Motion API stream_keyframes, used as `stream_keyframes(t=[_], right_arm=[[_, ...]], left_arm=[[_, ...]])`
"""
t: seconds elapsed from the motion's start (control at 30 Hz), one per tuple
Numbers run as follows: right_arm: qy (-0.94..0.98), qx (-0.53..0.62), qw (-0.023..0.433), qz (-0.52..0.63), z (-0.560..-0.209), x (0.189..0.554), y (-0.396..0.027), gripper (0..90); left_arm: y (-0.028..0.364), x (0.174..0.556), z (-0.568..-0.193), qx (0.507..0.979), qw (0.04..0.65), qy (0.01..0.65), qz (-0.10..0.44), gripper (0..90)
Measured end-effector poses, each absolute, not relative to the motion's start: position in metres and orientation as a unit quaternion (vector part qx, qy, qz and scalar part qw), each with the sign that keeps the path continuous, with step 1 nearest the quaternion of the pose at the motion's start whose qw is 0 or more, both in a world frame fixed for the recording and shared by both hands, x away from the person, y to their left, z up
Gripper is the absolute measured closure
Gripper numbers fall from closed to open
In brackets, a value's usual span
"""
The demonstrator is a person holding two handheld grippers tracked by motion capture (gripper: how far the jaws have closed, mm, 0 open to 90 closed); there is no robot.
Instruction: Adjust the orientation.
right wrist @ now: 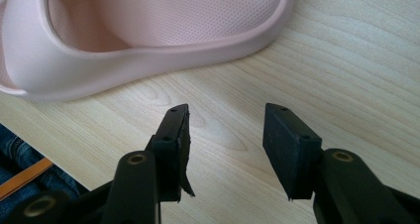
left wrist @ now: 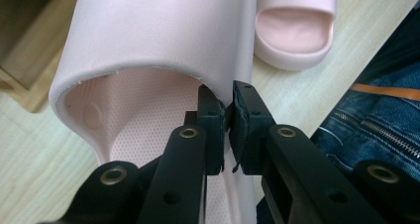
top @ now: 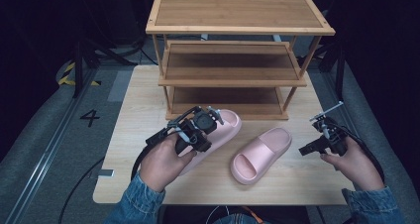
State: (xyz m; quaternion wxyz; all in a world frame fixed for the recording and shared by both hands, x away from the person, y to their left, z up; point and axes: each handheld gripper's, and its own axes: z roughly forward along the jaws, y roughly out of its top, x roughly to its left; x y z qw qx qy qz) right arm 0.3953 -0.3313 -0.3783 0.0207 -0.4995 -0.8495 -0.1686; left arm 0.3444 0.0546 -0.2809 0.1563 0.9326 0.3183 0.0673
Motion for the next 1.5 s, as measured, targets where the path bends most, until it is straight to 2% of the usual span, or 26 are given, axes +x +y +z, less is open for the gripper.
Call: stream_keyframes(t=[0.27,0.8,1.5], right_arm=[[-0.849,-0.5,0.022,-0.17,-0.378,0.395,-0.332,54.0],[-0.85,-0.499,0.025,-0.169,-0.379,0.395,-0.331,54.3],[-0.85,-0.498,0.021,-0.172,-0.38,0.39,-0.331,54.0]], left_arm=[[0.058,0.354,-0.26,0.926,0.174,0.322,0.094,82.6],[0.06,0.387,-0.231,0.921,0.178,0.33,0.108,82.5],[0.052,0.45,-0.218,0.89,0.209,0.375,0.156,82.5]])
